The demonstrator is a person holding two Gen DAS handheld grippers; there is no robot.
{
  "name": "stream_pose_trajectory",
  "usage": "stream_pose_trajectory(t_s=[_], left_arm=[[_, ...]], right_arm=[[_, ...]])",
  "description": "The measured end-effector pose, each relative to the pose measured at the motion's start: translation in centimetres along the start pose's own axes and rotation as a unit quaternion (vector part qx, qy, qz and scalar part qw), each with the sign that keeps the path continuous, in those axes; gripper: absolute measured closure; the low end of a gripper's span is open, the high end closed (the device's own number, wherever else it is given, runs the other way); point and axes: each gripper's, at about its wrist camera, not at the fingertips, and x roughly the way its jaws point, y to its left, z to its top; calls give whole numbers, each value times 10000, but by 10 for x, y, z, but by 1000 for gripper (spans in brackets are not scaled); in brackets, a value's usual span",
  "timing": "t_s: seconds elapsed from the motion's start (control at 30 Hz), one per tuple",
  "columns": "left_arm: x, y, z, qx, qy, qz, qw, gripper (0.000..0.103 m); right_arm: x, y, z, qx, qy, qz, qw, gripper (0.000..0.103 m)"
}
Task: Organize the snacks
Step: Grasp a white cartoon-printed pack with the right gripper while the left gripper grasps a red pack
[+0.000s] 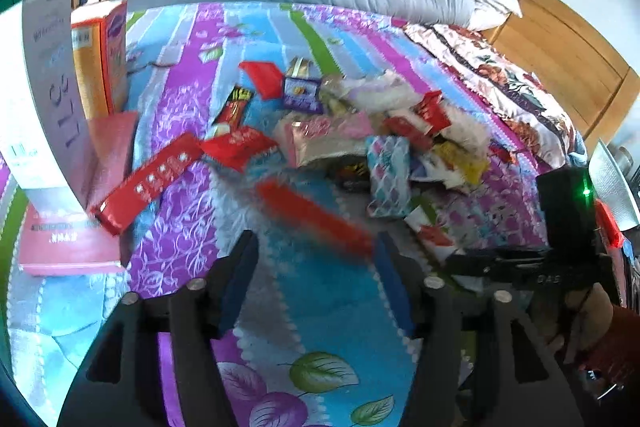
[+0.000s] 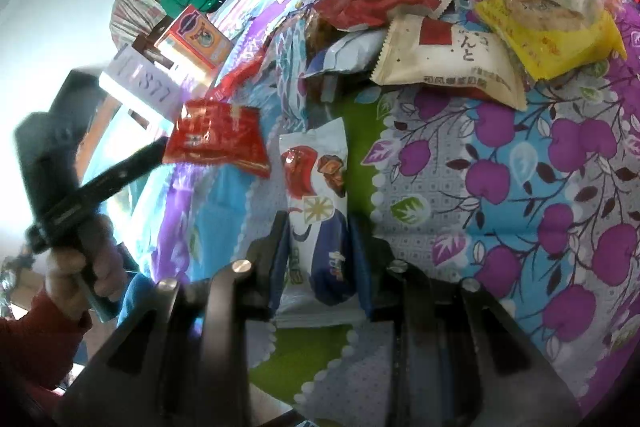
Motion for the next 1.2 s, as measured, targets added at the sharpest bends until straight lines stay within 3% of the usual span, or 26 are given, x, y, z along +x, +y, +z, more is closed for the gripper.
stream_pose_trajectory(t_s=[0.17, 0.27, 0.33, 0.37, 0.57, 0.87, 1.0, 1.13, 1.2], left_arm=[[-2, 3, 12, -152, -39, 220, 9996, 30], [9, 10, 13, -283, 133, 453, 9985, 28], [24, 11, 10, -286, 391, 495, 9976, 21], [35, 10, 8, -152, 605, 427, 9971, 21], [70, 6, 13, 768, 988, 174, 9920, 20], [85, 9, 15, 1299, 1318, -423, 9818, 19], [81, 11, 10, 1264, 1434, -730, 9788, 18], [77, 10, 5, 1333, 1471, -672, 9778, 18], [78, 4, 2, 1359, 1499, -576, 9776, 10]], right_arm=[[-2, -3, 0, 8, -14, 29, 10000, 73], [-3, -5, -1, 39, -17, 89, 10000, 72], [-2, -6, 0, 67, 15, 122, 9999, 72], [-2, -7, 0, 75, 14, 135, 9999, 72], [-4, -13, 1, 135, 32, 239, 9996, 72], [-7, -23, 4, 257, 89, 444, 9986, 69], [-8, -26, 3, 300, 96, 496, 9983, 69], [-9, -25, 3, 266, 96, 462, 9985, 68], [-9, -19, 3, 109, 97, 331, 9993, 66]])
